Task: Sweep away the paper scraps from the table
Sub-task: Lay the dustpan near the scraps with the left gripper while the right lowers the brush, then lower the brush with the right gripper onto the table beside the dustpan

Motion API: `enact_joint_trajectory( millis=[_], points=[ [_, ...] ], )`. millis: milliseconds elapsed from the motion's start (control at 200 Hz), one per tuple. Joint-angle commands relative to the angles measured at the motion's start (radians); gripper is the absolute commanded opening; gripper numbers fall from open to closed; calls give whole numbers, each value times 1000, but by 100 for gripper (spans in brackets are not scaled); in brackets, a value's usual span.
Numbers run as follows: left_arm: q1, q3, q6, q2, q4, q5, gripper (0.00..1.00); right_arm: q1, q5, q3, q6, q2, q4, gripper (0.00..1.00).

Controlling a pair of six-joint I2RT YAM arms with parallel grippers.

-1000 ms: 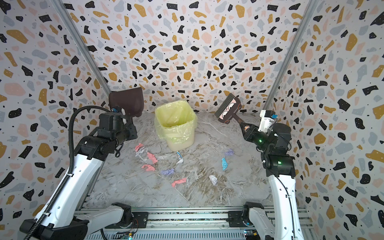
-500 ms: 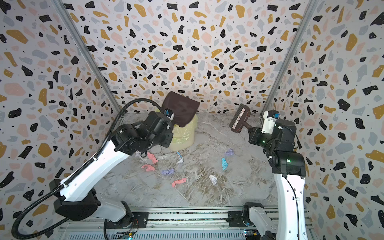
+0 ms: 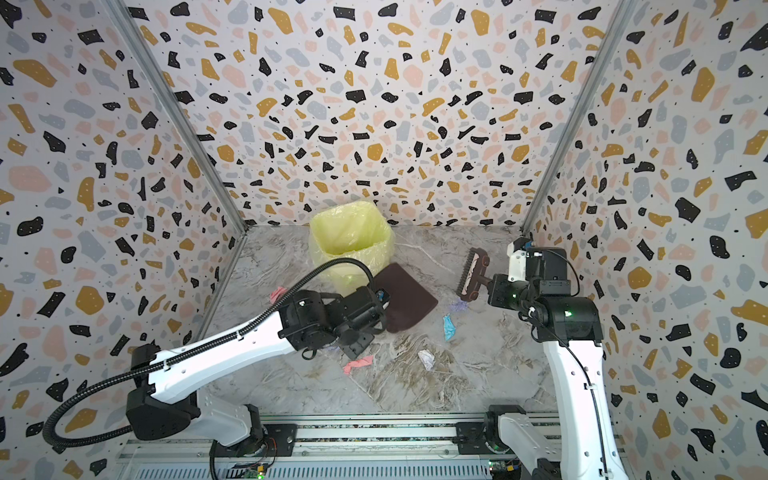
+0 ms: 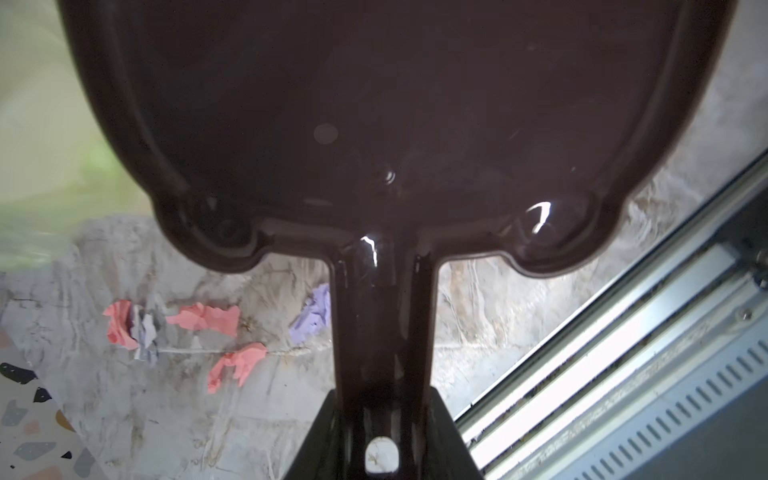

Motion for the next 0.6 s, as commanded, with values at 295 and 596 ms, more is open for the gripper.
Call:
enact_joint_trajectory(
  millis=[295,596],
  points=[
    [-95,-252,-72,-60,51,151,0,355,252,55,88,71,-175,0],
    [-134,-332,-82,-38,65,209,0,564,370,93,127,141,-252,0]
  ],
)
